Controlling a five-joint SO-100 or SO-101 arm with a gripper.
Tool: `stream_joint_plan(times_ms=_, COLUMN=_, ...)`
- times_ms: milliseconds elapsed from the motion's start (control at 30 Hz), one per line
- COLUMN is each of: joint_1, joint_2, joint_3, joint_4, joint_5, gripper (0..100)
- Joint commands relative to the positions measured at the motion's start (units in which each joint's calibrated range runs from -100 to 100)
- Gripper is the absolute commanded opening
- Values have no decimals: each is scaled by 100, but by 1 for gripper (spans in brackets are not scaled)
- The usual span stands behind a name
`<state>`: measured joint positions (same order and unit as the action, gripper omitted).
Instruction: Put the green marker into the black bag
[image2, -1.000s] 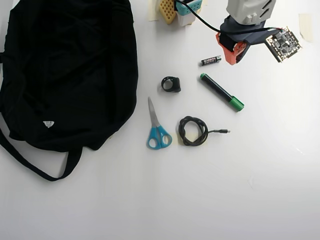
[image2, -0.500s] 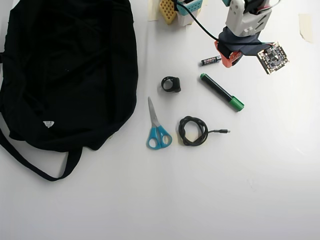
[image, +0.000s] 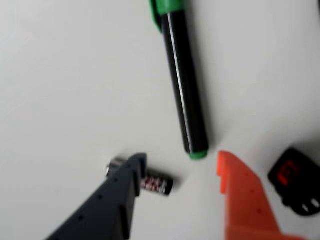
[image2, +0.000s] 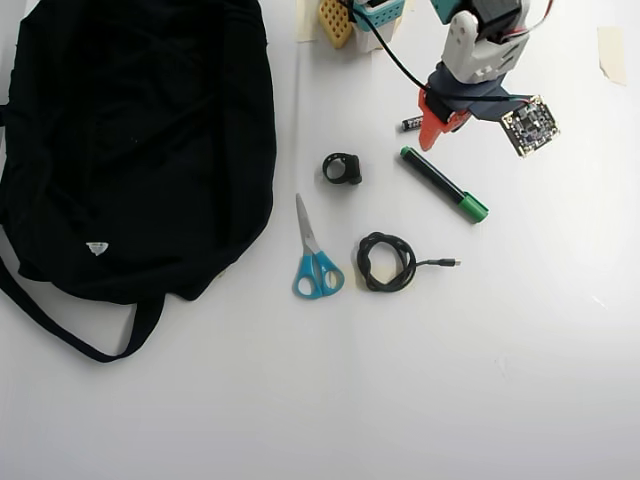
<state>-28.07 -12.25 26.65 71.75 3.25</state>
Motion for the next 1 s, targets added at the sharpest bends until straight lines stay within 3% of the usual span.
stream_joint_plan(times_ms=0, joint_1=17, joint_2=-12, joint_3=210, joint_4=-611, joint_5=27, gripper=19)
stream_joint_plan(times_ms=333, joint_1=24, joint_2=-4, joint_3=515, joint_4=-1016, joint_5=16, gripper=25)
stream_joint_plan(times_ms=967, joint_1=77, joint_2=544, joint_3=686, joint_4=-1611, joint_5=126, gripper=25)
